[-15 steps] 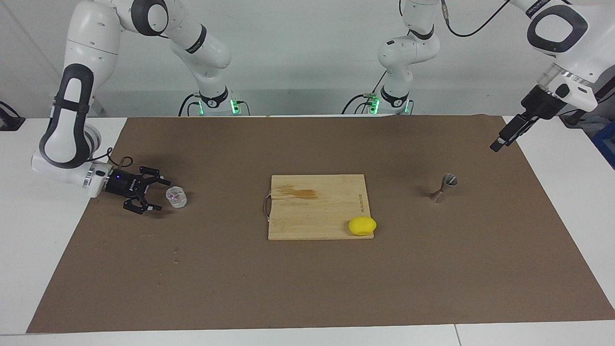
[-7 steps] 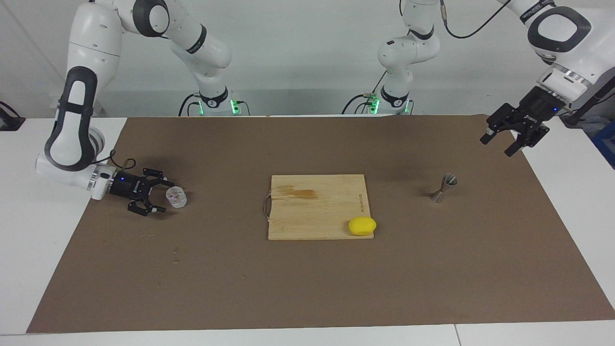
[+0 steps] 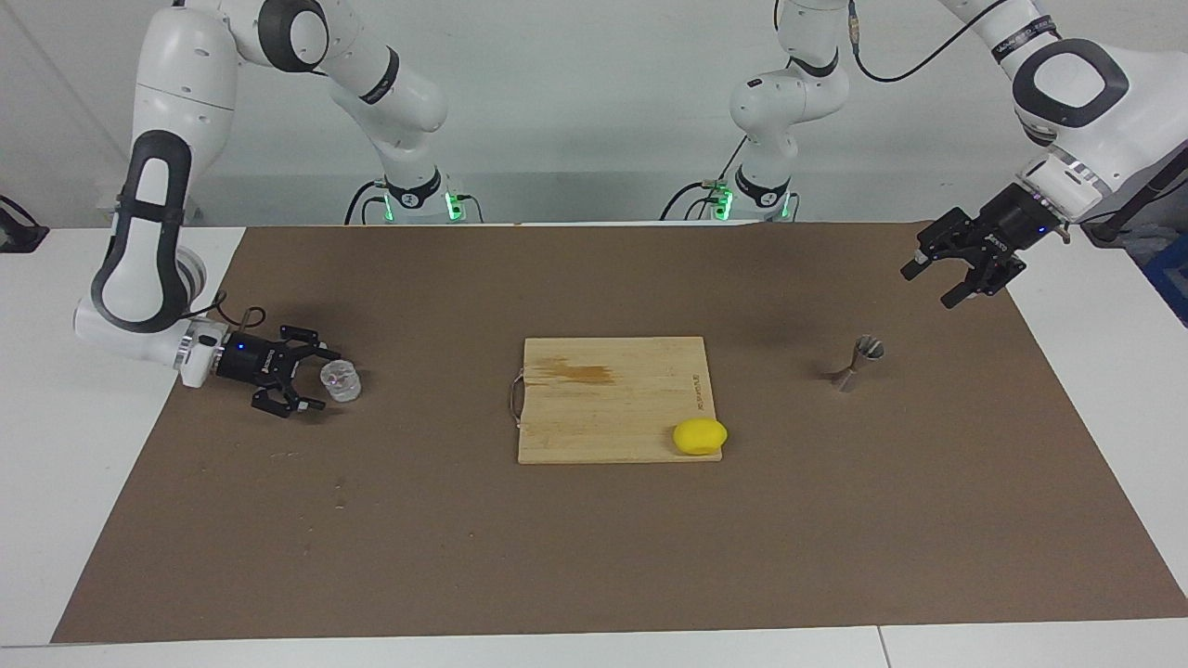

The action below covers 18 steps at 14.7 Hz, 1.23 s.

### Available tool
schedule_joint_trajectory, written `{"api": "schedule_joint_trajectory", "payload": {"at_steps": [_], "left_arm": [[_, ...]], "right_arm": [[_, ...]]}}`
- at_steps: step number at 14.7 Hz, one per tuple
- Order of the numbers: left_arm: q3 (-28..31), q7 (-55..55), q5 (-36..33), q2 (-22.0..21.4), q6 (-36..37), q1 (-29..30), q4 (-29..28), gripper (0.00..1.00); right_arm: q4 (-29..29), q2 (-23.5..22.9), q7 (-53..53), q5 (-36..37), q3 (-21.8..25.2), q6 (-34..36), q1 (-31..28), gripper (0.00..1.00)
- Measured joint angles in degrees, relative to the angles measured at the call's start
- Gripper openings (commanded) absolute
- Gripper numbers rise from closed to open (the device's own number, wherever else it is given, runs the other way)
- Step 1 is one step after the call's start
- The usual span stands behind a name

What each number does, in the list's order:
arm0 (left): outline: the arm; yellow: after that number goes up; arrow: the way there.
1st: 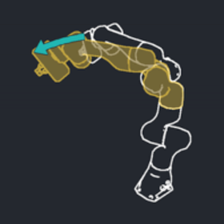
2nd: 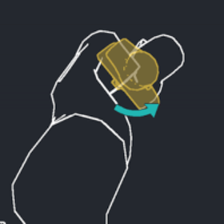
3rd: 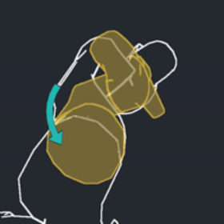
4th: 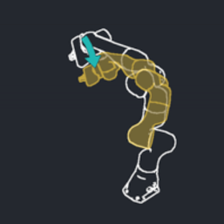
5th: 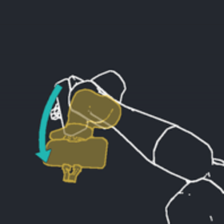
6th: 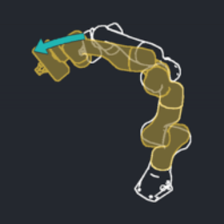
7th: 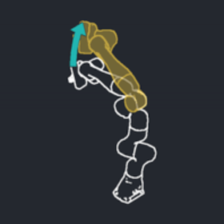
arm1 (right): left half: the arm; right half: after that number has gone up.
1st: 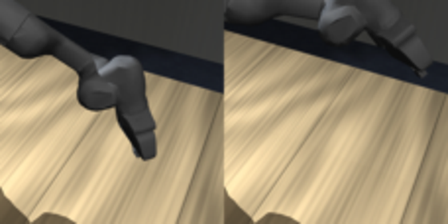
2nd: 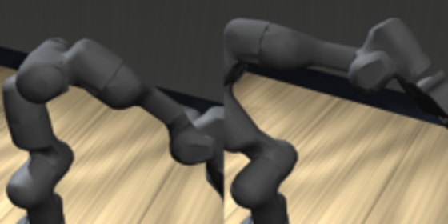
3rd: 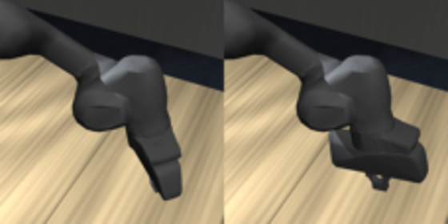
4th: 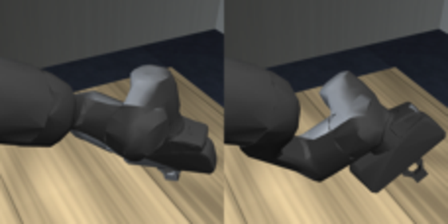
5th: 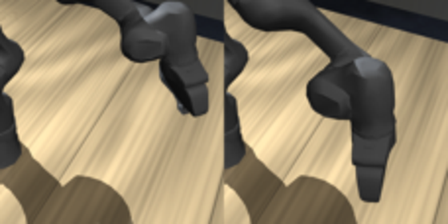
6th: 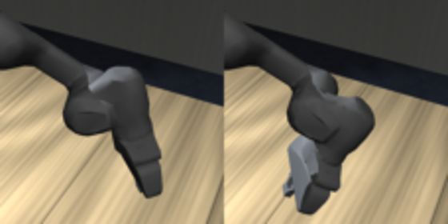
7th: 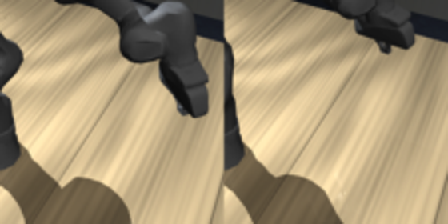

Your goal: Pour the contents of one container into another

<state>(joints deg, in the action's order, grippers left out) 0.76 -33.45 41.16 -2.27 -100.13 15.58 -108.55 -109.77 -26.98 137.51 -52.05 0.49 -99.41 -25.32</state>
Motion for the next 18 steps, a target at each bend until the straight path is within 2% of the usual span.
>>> {"api": "schedule_joint_trajectory", "payload": {"at_steps": [3,7,10,13,16,18], "left_arm": [[0.2,-5.0,4.6,2.4,4.5,4.1,0.0,1.0],[-0.4,-6.7,6.6,3.2,6.8,4.3,0.0,1.0],[-0.4,-18.8,8.7,5.0,10.3,4.4,-0.3,1.0],[-0.2,-36.6,14.4,9.6,13.4,4.5,-0.6,1.0],[-0.2,-46.5,17.1,13.8,17.1,6.2,-0.6,1.0],[-0.1,-51.8,17.6,15.6,18.0,7.7,-0.6,1.0]], "right_arm": [[-0.1,0.0,0.0,0.0,0.0,-0.7,0.4,0.99],[-0.1,0.0,0.0,0.0,0.0,-0.8,0.4,0.96],[-0.5,-0.1,0.0,0.0,0.0,-0.9,0.4,0.94],[-1.3,-0.1,0.0,0.0,0.0,-1.1,0.4,0.84],[-1.5,-0.1,0.0,0.0,0.0,-1.2,0.4,0.72],[-1.6,-0.1,0.0,0.0,0.0,-1.2,0.4,0.59]]}}
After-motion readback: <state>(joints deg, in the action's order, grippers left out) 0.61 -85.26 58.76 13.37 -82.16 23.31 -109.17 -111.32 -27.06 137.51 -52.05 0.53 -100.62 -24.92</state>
